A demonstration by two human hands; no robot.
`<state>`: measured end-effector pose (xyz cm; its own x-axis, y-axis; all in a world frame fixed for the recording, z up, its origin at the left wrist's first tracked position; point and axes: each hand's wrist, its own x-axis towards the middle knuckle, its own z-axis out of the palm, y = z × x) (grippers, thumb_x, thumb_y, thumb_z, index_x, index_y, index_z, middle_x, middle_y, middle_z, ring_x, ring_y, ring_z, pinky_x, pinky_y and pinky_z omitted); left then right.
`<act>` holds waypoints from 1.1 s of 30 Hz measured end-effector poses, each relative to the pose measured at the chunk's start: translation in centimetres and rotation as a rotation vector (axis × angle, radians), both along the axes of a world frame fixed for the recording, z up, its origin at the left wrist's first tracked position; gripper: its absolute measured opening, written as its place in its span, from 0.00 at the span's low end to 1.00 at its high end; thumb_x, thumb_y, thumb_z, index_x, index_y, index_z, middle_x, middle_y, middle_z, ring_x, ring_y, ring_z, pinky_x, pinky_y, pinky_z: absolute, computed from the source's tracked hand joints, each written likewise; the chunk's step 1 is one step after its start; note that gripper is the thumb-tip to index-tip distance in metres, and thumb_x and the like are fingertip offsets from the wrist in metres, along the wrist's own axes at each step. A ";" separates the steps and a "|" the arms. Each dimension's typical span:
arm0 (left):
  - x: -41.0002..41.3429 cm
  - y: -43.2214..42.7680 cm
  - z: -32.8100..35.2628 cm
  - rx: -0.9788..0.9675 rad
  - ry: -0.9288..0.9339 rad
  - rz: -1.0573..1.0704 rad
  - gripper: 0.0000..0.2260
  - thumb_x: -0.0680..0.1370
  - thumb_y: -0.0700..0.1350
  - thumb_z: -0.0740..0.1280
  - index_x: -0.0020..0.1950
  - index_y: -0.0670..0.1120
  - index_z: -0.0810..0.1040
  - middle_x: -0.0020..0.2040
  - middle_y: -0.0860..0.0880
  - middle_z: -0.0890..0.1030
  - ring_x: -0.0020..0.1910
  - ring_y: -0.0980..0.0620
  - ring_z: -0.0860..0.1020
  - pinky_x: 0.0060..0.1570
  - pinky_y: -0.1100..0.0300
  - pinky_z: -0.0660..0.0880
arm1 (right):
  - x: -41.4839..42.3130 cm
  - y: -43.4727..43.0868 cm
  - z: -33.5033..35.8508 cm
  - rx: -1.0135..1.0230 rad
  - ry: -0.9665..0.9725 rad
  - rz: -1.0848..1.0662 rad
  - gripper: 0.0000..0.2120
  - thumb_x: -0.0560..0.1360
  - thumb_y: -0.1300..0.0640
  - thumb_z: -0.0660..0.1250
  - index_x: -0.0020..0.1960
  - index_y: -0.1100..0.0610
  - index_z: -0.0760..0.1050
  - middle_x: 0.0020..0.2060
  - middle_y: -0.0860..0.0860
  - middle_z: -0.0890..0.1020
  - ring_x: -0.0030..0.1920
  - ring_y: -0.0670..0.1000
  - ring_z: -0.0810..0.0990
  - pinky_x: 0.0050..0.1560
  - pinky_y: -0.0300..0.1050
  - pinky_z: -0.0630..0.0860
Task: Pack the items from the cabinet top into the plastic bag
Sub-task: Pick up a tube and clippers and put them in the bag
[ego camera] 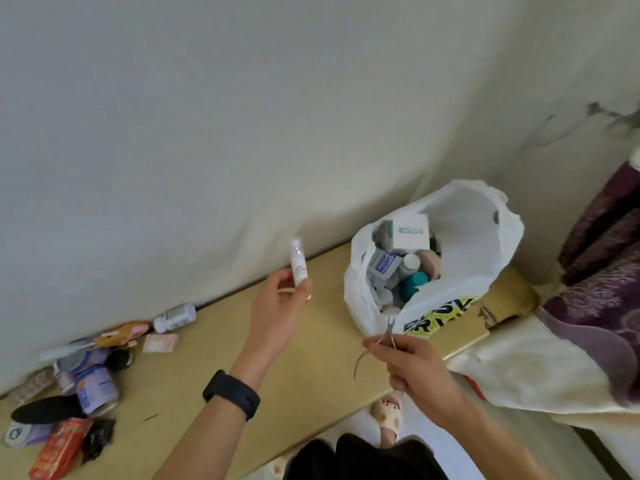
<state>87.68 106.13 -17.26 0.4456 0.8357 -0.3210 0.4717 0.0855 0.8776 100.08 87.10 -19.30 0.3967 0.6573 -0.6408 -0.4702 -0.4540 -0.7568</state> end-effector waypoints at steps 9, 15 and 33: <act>17.2 -2.8 2.1 0.998 0.529 -0.839 0.14 0.79 0.53 0.60 0.62 0.50 0.75 0.58 0.51 0.78 0.53 0.47 0.77 0.45 0.52 0.75 | 9.1 -5.6 1.6 0.192 0.233 -0.521 0.12 0.77 0.51 0.65 0.45 0.60 0.80 0.40 0.56 0.81 0.42 0.53 0.81 0.50 0.50 0.78; 20.3 -3.5 -1.6 0.893 0.934 -1.014 0.10 0.80 0.47 0.60 0.57 0.48 0.77 0.54 0.46 0.81 0.52 0.44 0.79 0.42 0.54 0.67 | 10.8 -7.4 2.1 0.251 0.377 -0.523 0.14 0.81 0.53 0.61 0.43 0.61 0.78 0.43 0.62 0.83 0.44 0.60 0.83 0.50 0.53 0.80; 20.2 -4.8 -3.2 0.887 0.720 -0.971 0.18 0.80 0.46 0.62 0.70 0.50 0.69 0.65 0.48 0.74 0.62 0.45 0.73 0.52 0.51 0.72 | 9.7 -8.8 2.6 0.108 0.422 -0.437 0.10 0.71 0.64 0.71 0.50 0.63 0.75 0.38 0.60 0.80 0.37 0.56 0.80 0.39 0.47 0.77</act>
<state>107.93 101.29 -20.51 0.8974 0.3502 -0.2684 0.3728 -0.9272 0.0365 109.73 78.30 -16.73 0.3709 0.5609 -0.7401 -0.8645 -0.0826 -0.4958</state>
